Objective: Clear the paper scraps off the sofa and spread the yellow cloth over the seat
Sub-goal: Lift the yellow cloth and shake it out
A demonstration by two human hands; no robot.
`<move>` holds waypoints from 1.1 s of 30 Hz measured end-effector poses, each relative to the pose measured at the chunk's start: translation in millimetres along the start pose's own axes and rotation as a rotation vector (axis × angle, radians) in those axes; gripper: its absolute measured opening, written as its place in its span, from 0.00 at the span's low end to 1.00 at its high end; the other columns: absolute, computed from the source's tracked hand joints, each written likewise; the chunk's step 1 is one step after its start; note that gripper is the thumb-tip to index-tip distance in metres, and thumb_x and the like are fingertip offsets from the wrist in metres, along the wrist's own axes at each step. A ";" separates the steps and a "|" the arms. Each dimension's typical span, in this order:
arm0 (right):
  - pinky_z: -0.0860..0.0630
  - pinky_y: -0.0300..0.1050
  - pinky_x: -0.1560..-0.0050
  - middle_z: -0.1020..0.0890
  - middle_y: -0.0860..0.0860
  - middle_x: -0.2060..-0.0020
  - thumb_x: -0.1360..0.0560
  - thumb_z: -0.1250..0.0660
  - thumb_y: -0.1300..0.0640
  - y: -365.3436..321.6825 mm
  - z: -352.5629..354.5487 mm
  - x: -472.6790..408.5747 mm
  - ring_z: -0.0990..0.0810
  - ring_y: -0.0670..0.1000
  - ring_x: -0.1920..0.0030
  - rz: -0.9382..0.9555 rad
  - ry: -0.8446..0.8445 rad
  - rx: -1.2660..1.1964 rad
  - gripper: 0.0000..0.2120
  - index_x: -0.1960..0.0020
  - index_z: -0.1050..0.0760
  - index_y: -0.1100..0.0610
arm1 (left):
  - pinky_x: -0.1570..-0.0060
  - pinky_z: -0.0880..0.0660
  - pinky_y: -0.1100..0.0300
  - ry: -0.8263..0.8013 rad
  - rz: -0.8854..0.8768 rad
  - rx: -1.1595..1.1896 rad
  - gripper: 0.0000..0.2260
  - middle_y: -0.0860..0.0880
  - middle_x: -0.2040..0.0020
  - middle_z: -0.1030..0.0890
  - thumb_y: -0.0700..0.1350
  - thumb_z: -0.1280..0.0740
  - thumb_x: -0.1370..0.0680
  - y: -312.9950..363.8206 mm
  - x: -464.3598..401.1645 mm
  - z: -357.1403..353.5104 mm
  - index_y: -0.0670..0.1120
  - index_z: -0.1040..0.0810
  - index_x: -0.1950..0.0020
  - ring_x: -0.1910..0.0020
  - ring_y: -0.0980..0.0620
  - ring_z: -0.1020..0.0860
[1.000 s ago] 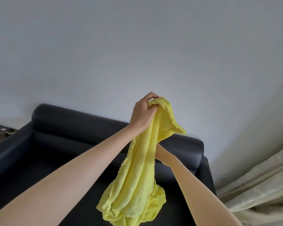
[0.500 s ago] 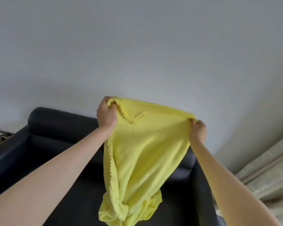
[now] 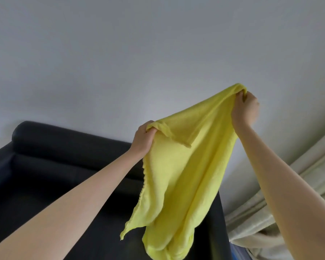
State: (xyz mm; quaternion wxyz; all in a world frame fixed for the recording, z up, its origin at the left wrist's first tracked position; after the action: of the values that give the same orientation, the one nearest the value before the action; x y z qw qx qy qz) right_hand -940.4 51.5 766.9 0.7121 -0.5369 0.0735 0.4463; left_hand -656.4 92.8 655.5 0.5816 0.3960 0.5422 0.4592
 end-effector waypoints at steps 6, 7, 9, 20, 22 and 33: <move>0.33 0.47 0.61 0.22 0.58 0.60 0.20 0.46 0.50 20.8 -61.6 48.1 0.24 0.60 0.57 0.083 -0.271 0.225 0.16 0.56 0.27 0.59 | 0.68 0.43 0.59 0.195 0.165 -0.116 0.16 0.50 0.72 0.39 0.40 0.47 0.20 -55.6 -2.7 54.4 0.47 0.41 0.69 0.71 0.53 0.41; 0.33 0.46 0.62 0.23 0.58 0.61 0.20 0.46 0.50 20.7 -76.2 58.0 0.25 0.60 0.58 0.094 -0.310 0.248 0.15 0.56 0.27 0.59 | 0.68 0.42 0.58 0.231 0.197 -0.151 0.17 0.50 0.72 0.38 0.40 0.47 0.20 -65.7 -3.5 70.1 0.46 0.41 0.69 0.71 0.53 0.41; 0.34 0.45 0.64 0.24 0.56 0.63 0.20 0.46 0.50 18.6 -101.3 76.3 0.25 0.59 0.61 0.124 -0.383 0.285 0.15 0.58 0.28 0.58 | 0.69 0.41 0.57 0.285 0.244 -0.197 0.17 0.50 0.71 0.36 0.41 0.47 0.20 -83.3 -5.0 96.8 0.45 0.39 0.69 0.71 0.53 0.39; 0.30 0.44 0.64 0.22 0.54 0.60 0.21 0.48 0.42 -47.7 -290.6 229.5 0.23 0.56 0.61 0.117 -0.820 0.459 0.20 0.55 0.28 0.57 | 0.66 0.35 0.57 0.284 0.513 -0.363 0.10 0.47 0.67 0.29 0.41 0.44 0.23 -208.9 -26.9 299.3 0.43 0.31 0.64 0.65 0.50 0.31; 0.30 0.44 0.64 0.22 0.53 0.60 0.21 0.47 0.43 -52.2 -324.8 269.1 0.22 0.55 0.60 0.054 -0.882 0.501 0.19 0.54 0.28 0.57 | 0.66 0.35 0.57 0.238 0.584 -0.418 0.10 0.47 0.66 0.28 0.42 0.43 0.23 -239.4 -28.3 341.2 0.43 0.29 0.63 0.64 0.49 0.30; 0.28 0.44 0.61 0.23 0.51 0.60 0.21 0.44 0.44 -43.4 -445.3 428.5 0.21 0.53 0.57 -0.038 -1.125 0.630 0.17 0.51 0.28 0.57 | 0.60 0.32 0.55 0.263 0.989 -0.608 0.07 0.45 0.61 0.25 0.44 0.38 0.23 -367.0 -32.8 473.1 0.42 0.25 0.59 0.65 0.49 0.29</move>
State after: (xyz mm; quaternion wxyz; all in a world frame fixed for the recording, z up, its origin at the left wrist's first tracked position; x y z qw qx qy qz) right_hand -489.3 -80.8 363.2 0.7732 0.0127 -0.1929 0.6040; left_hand -147.1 -18.3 358.9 0.3137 0.3571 0.2052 0.8555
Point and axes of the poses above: each hand's wrist, its own x-axis away from the middle knuckle, its own z-axis out of the back of the hand, y = z × x, the point moved 2 cm from there along -x, towards the middle knuckle
